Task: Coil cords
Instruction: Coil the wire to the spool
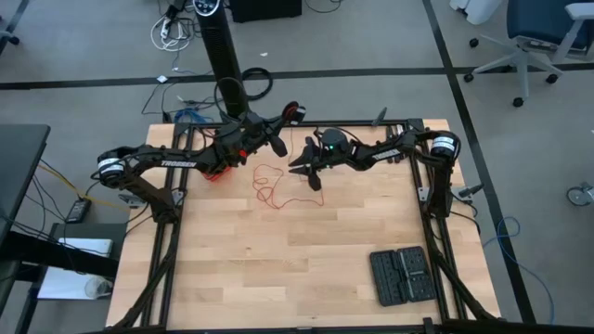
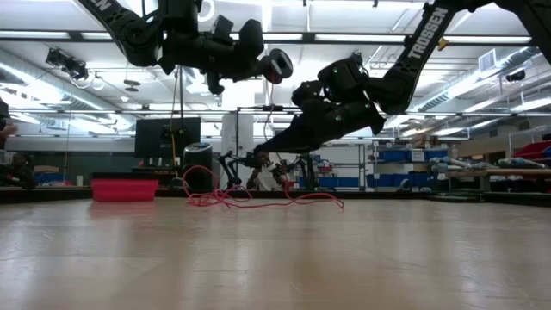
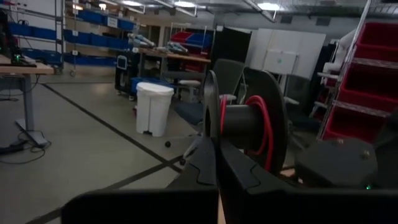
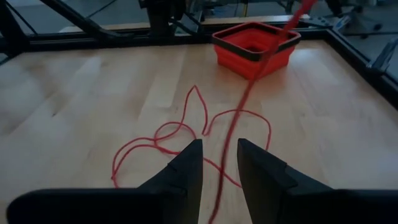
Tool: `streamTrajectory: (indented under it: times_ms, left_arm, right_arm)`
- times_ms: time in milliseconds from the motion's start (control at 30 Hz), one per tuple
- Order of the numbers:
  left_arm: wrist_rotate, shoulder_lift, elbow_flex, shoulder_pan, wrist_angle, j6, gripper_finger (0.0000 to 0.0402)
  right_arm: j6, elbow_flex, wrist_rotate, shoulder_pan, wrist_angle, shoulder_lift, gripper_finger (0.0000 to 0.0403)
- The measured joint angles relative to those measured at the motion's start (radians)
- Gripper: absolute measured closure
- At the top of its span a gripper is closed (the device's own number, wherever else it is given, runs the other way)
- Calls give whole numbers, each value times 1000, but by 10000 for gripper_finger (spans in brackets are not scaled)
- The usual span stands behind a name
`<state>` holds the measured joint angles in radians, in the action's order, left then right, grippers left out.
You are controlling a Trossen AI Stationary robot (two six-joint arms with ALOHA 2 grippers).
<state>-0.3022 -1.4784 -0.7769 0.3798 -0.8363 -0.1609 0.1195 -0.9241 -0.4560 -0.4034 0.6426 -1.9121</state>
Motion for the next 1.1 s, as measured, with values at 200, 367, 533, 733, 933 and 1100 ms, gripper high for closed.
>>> streamTrajectory:
  times_ms: [200,367,533,733,933,1100]
  left_arm:
    - [0,0,0,0,-5,0,401]
    - [0,0,0,0,2,22,401]
    - [0,0,0,0,50,26,401]
    - [40,0,0,0,177,26,401]
    - [133,0,0,0,290,44,401]
    - [165,1,0,0,312,80,401]
  right_arm:
    - [17,0,52,10,-7,0,316]
    - [8,0,13,-25,-21,0,357]
    - [5,-1,-40,-51,-58,0,396]
    - [-10,-1,-63,-70,-79,3,399]
    - [9,-1,-1,-107,-188,56,400]
    - [38,0,66,-142,-295,117,401]
